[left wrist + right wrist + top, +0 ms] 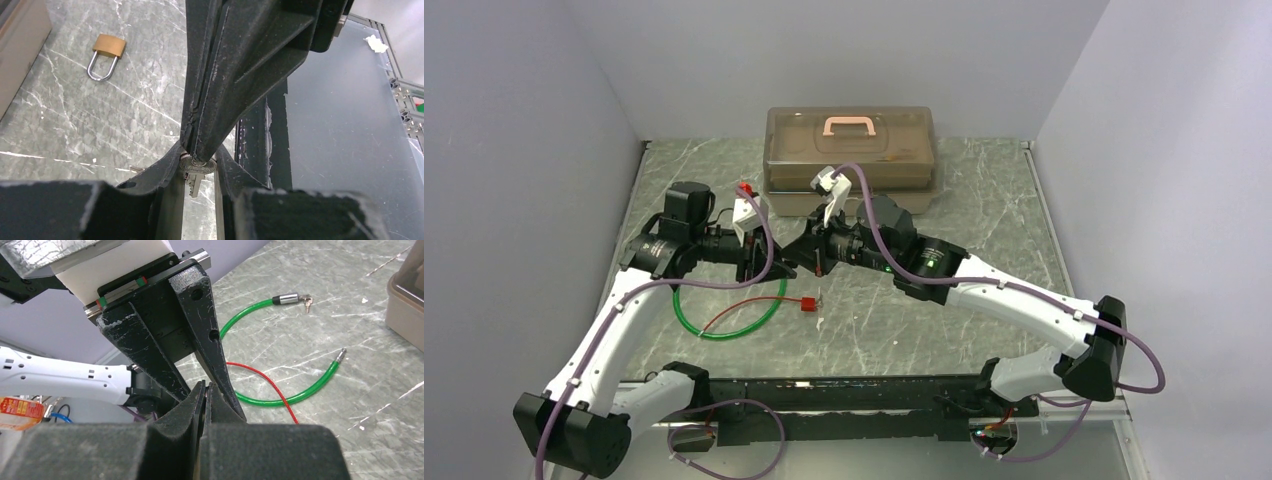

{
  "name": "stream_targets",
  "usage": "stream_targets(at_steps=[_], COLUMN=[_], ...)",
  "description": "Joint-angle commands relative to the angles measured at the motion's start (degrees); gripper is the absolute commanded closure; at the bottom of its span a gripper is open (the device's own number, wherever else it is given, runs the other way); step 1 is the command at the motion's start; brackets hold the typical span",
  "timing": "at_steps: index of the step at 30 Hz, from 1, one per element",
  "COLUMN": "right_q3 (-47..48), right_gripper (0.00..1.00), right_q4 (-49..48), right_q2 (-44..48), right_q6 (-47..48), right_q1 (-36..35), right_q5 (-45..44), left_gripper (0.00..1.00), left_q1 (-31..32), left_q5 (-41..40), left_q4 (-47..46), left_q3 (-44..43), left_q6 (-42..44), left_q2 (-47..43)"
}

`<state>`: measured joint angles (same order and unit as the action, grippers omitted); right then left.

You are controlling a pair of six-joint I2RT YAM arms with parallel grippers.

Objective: Unlock with the key
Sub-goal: Pick up the key from the center of the board.

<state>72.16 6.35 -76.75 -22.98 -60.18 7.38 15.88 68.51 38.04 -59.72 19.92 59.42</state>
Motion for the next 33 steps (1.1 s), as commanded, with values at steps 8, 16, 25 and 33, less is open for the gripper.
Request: stream_targets(at_steps=[8,16,25,33], right_q3=[-1.98,-1.94,-0.8,-2.73], right_gripper=[1.0,1.0,1.0,1.0], right_q4=[-0.76,-0.18,-0.36,-2.43], right_q2=[5.67,6.54,7.16,8.94], right_q6=[-0.02,0.46,-0.93,-3.75], right_q1=[0.06,0.24,2.18,5.73], right_q5=[-2.59,0.4,7.69,10.81], left_gripper=[1.0,1.0,1.0,0.81], left_q1=[-0.46,-0.5,-0.5,-0.52], left_q5=[-2.34,-1.8,-5.25,-6.25], left_q4=[6.69,15.42,19.13,24.34], left_q3=[-5.58,-10.14,-11.67,-13.08], left_q6=[4.64,10.81,15.73,19.95], left_q2=[-2.89,-1.65,-2.93,-3.61])
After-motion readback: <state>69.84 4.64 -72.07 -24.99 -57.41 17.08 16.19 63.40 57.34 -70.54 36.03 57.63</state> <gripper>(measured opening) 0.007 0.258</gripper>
